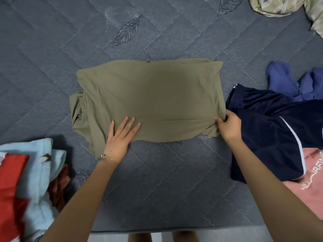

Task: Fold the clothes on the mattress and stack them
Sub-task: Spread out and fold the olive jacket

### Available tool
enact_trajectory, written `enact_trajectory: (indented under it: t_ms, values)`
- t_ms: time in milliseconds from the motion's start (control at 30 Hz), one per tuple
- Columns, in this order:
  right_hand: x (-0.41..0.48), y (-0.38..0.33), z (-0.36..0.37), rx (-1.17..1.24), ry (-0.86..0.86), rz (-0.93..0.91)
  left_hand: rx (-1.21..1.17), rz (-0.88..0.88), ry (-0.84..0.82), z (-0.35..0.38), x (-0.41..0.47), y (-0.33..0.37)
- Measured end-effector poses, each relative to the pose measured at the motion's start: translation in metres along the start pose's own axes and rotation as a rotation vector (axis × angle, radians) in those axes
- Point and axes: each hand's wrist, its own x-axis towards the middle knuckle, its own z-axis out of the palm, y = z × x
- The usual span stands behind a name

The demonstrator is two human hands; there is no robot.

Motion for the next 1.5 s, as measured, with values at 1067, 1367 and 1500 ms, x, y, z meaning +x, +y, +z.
enact_trajectory:
  t_ms: [1067, 1367, 1500]
  values:
    - [-0.082, -0.211, 0.094, 0.417, -0.315, -0.254, -1.69, -0.743, 0.083, -0.109, 0.036, 0.007]
    - [-0.136, -0.239, 0.174, 0.095, -0.697, -0.486, -1.778, -0.911, 0.055, -0.104, 0.016, -0.06]
    - [-0.136, -0.226, 0.183, 0.105, -0.868, -0.426, -1.662, -1.051, 0.048, -0.085, 0.013, -0.071]
